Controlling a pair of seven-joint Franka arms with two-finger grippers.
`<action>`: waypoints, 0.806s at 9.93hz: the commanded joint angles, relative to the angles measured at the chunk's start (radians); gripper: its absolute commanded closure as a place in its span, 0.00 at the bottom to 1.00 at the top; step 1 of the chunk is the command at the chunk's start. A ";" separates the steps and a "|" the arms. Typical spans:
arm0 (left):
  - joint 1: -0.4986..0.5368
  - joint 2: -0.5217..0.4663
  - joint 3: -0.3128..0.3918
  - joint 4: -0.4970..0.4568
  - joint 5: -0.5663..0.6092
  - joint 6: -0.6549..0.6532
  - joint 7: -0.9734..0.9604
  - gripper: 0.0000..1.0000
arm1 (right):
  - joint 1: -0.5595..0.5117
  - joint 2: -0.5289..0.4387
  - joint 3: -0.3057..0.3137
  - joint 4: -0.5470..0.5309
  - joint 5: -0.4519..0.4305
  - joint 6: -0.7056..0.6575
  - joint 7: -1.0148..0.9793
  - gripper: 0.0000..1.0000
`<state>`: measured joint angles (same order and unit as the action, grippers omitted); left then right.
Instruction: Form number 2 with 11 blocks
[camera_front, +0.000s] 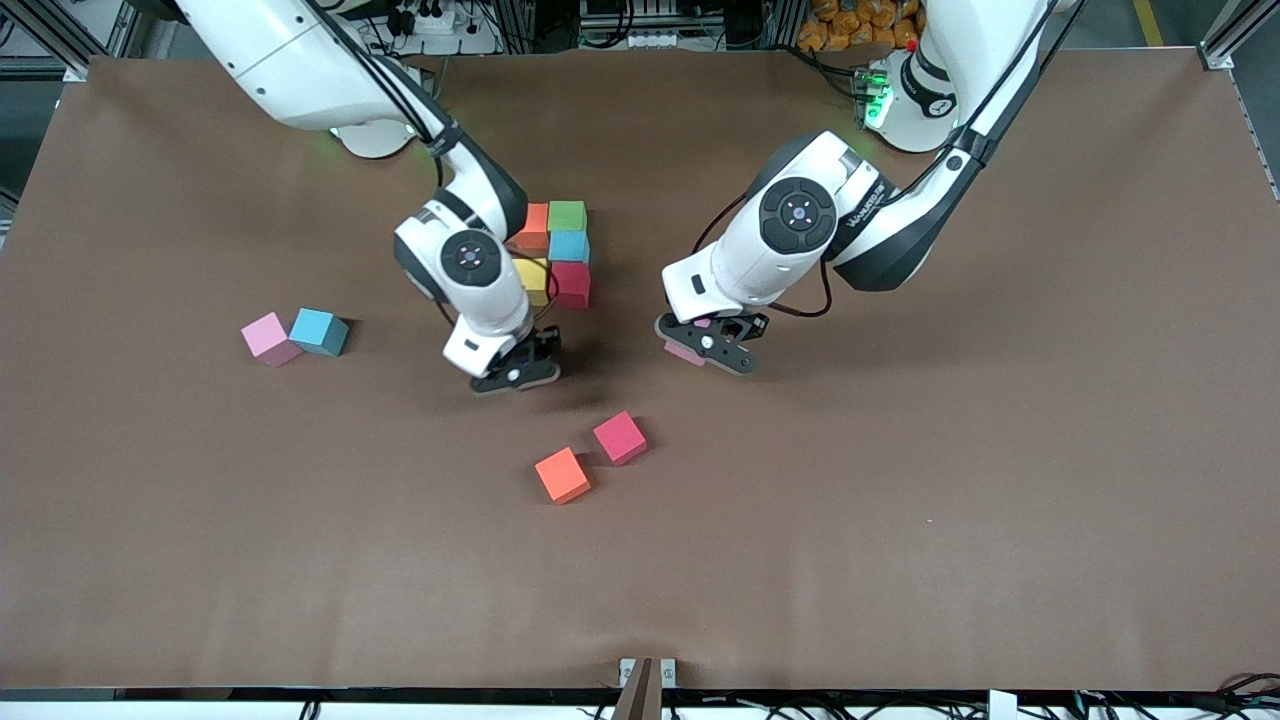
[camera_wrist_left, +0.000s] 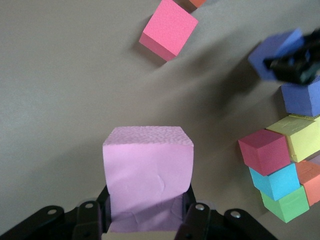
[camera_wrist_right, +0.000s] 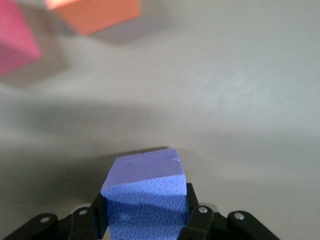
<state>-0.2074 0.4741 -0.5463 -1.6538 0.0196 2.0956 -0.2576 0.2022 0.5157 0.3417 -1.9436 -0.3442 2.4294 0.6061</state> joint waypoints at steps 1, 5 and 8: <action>-0.004 -0.006 -0.001 -0.012 -0.018 0.017 0.003 0.83 | -0.012 -0.026 -0.033 0.056 -0.006 -0.117 0.067 1.00; -0.007 0.014 -0.001 0.009 -0.012 0.018 0.009 0.83 | -0.017 -0.034 -0.041 0.005 0.131 -0.133 0.102 1.00; -0.023 0.023 -0.001 0.023 -0.009 0.018 0.006 0.84 | -0.010 -0.052 -0.041 -0.044 0.129 -0.122 0.115 1.00</action>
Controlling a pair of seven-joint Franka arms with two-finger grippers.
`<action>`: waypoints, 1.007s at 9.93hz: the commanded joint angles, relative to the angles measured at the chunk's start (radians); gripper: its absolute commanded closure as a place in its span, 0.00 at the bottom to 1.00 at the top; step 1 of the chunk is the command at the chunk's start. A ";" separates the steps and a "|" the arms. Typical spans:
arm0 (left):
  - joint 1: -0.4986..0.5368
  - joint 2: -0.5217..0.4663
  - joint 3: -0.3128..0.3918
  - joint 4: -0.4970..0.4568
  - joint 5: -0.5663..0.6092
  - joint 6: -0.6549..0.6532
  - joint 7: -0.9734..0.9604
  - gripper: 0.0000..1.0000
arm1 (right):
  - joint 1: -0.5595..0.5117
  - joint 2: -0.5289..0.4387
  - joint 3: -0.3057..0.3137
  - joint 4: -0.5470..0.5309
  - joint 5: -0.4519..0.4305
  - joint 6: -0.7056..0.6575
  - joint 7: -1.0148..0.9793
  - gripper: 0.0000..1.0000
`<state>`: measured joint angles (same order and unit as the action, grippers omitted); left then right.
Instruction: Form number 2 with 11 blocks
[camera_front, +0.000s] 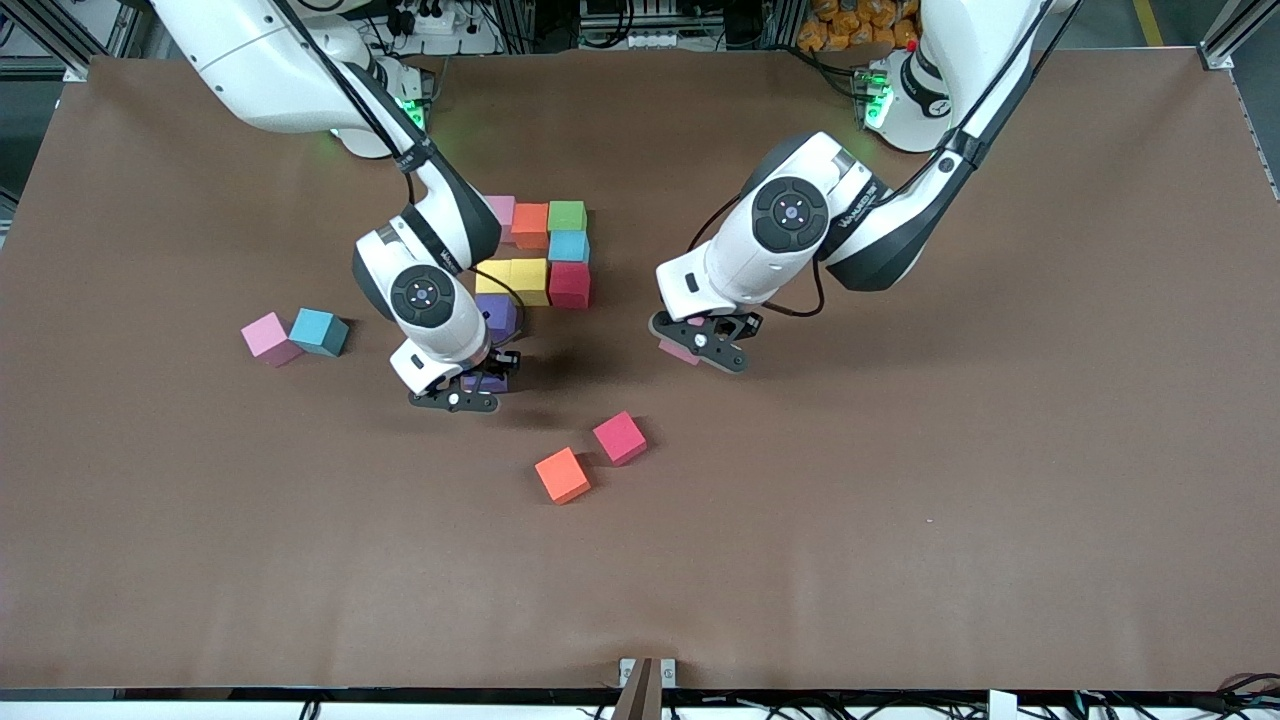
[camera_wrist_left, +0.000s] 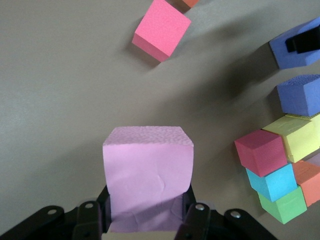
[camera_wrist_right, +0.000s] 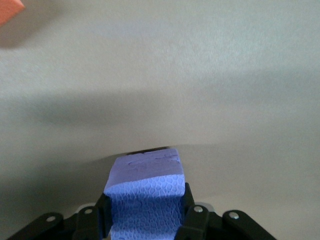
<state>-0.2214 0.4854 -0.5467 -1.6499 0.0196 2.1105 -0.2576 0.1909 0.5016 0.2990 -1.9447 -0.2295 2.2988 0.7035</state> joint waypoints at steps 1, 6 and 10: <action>-0.009 0.012 -0.001 0.019 -0.009 0.003 0.008 0.83 | 0.002 -0.047 0.002 -0.062 0.016 0.025 0.019 1.00; -0.007 0.012 -0.001 0.019 -0.009 0.003 0.008 0.83 | 0.002 -0.057 0.003 -0.129 0.016 0.100 0.060 1.00; -0.007 0.012 -0.001 0.019 -0.009 0.003 0.009 0.83 | 0.004 -0.067 0.006 -0.140 0.015 0.100 0.060 1.00</action>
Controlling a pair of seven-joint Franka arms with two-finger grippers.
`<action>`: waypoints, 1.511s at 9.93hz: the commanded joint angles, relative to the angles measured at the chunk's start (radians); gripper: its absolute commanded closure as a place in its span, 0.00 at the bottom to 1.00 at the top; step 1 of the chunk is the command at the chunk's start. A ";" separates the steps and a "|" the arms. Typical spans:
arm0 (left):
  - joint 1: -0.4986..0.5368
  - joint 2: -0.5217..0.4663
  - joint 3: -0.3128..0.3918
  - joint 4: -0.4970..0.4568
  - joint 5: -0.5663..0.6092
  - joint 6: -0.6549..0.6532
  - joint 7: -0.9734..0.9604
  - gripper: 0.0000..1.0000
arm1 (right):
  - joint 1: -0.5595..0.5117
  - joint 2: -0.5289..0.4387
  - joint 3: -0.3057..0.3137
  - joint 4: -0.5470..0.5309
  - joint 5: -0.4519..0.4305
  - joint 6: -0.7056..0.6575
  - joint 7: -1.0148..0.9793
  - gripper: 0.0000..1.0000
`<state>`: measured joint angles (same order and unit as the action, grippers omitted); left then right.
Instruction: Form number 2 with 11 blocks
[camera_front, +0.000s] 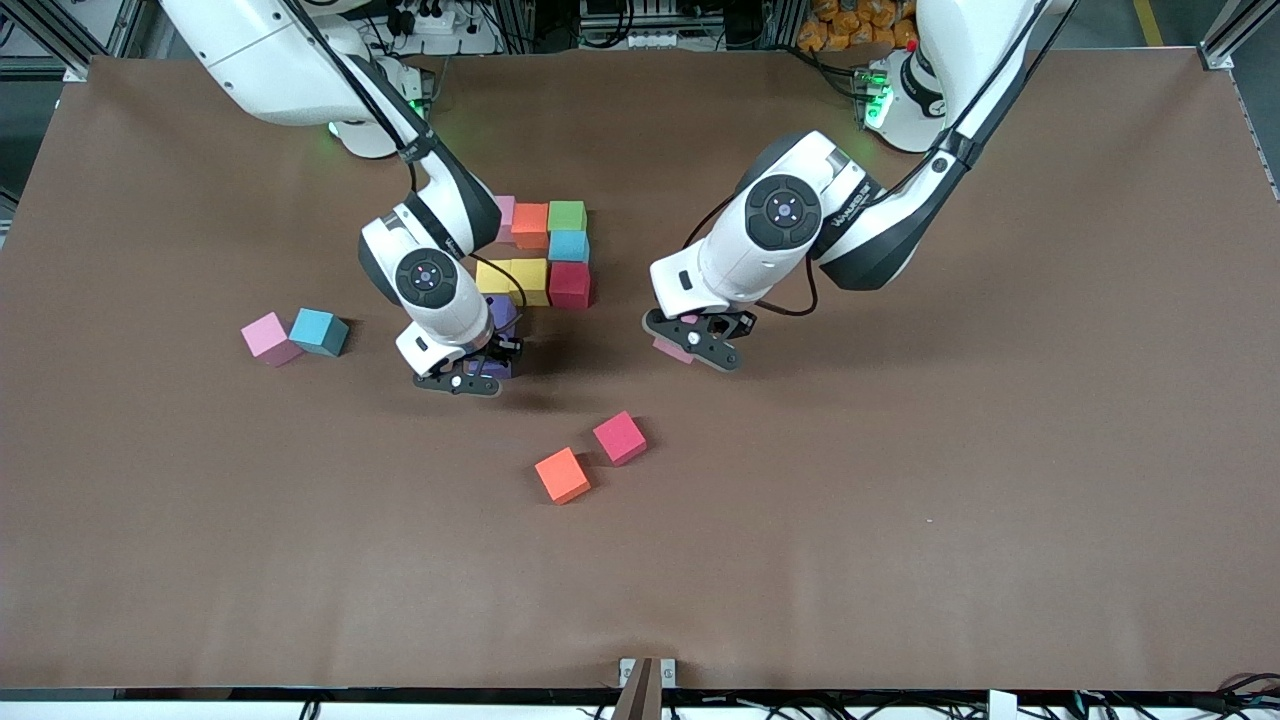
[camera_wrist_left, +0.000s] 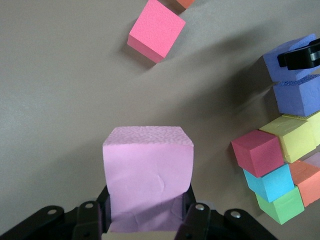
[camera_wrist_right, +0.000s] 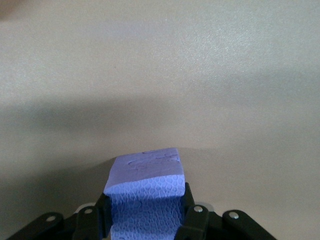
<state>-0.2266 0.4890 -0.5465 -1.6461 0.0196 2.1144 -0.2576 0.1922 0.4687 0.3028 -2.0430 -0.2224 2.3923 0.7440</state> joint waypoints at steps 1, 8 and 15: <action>-0.002 0.008 -0.001 0.017 -0.009 -0.001 0.009 0.83 | 0.003 -0.036 0.004 -0.049 0.008 0.008 0.020 1.00; 0.006 0.014 -0.001 0.023 -0.013 -0.001 0.015 0.83 | 0.006 -0.042 0.007 -0.059 0.008 0.005 0.021 0.78; -0.008 0.144 0.002 0.199 0.043 0.030 0.141 0.84 | 0.003 -0.061 0.009 -0.049 -0.002 -0.007 0.018 0.00</action>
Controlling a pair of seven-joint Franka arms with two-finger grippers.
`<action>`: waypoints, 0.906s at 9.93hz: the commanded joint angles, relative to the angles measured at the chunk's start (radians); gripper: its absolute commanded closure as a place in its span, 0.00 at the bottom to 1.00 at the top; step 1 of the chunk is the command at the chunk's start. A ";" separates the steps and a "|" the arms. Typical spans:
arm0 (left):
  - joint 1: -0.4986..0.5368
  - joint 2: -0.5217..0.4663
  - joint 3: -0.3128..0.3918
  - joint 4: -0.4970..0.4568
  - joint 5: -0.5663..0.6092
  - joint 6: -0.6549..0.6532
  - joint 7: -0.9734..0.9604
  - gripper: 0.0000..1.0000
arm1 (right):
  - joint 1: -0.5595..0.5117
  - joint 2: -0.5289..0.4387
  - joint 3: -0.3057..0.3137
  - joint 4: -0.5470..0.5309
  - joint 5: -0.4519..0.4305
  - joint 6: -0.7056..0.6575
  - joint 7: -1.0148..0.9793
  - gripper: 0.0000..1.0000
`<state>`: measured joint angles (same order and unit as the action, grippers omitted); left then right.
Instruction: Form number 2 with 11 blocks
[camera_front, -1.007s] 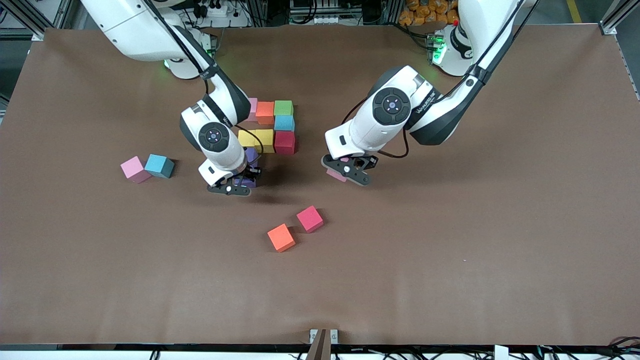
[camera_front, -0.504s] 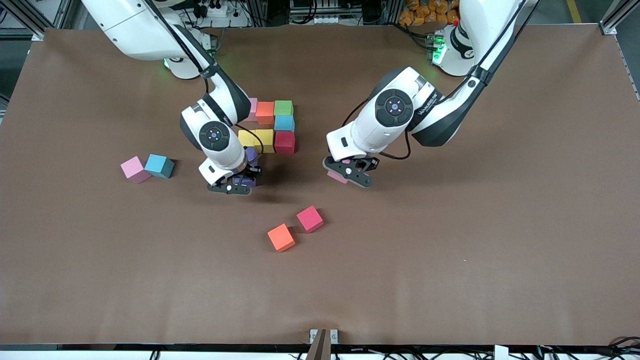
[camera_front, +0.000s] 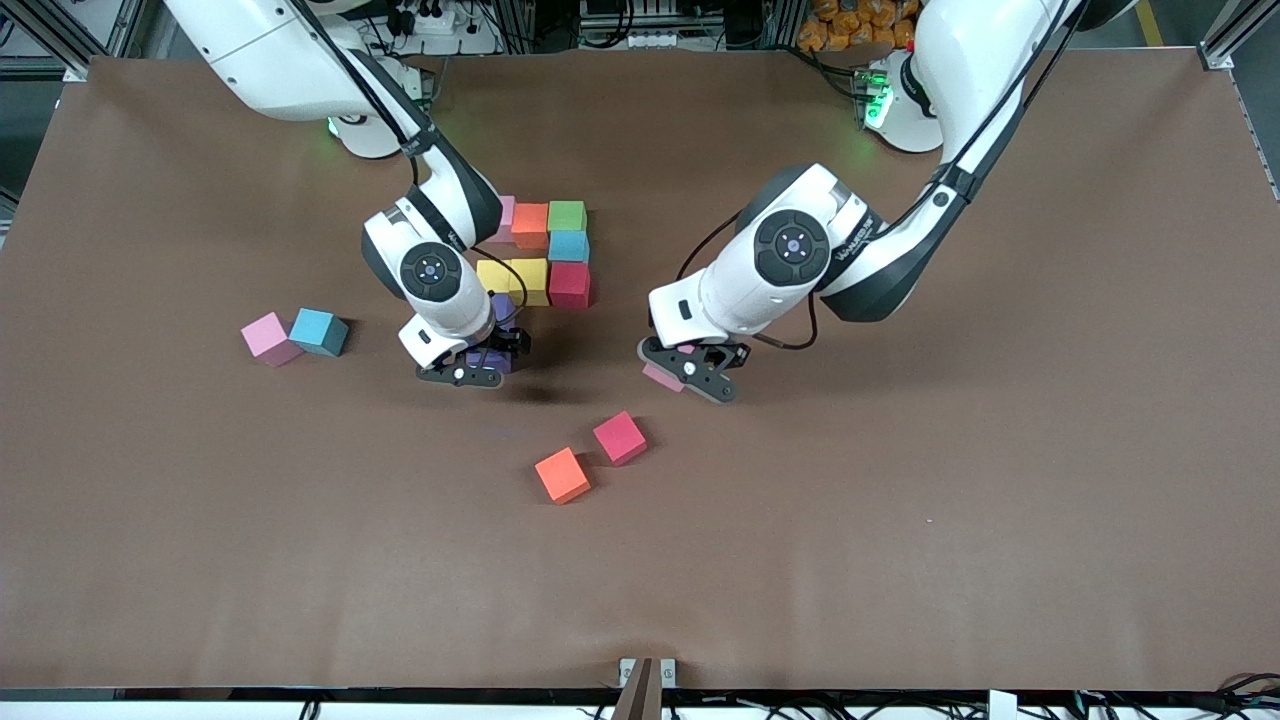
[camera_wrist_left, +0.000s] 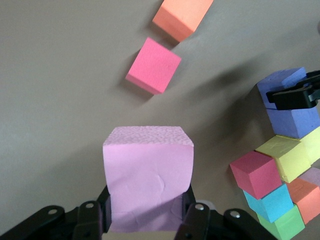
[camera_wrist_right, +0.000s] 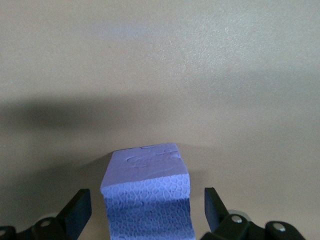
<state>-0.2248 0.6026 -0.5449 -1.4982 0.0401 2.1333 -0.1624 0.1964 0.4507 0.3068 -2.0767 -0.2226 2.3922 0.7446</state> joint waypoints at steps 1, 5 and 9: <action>-0.011 0.057 0.000 0.082 0.023 0.029 0.085 0.84 | -0.009 -0.059 0.003 -0.008 -0.001 -0.016 0.019 0.00; -0.027 0.147 0.010 0.131 0.023 0.177 0.332 0.83 | -0.070 -0.110 -0.029 0.107 0.009 -0.152 0.021 0.00; -0.079 0.247 0.008 0.213 0.023 0.263 0.603 0.83 | -0.208 -0.139 -0.040 0.099 0.008 -0.258 -0.011 0.00</action>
<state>-0.2640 0.8075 -0.5401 -1.3535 0.0447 2.3889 0.3639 0.0353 0.3306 0.2551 -1.9618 -0.2215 2.1551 0.7506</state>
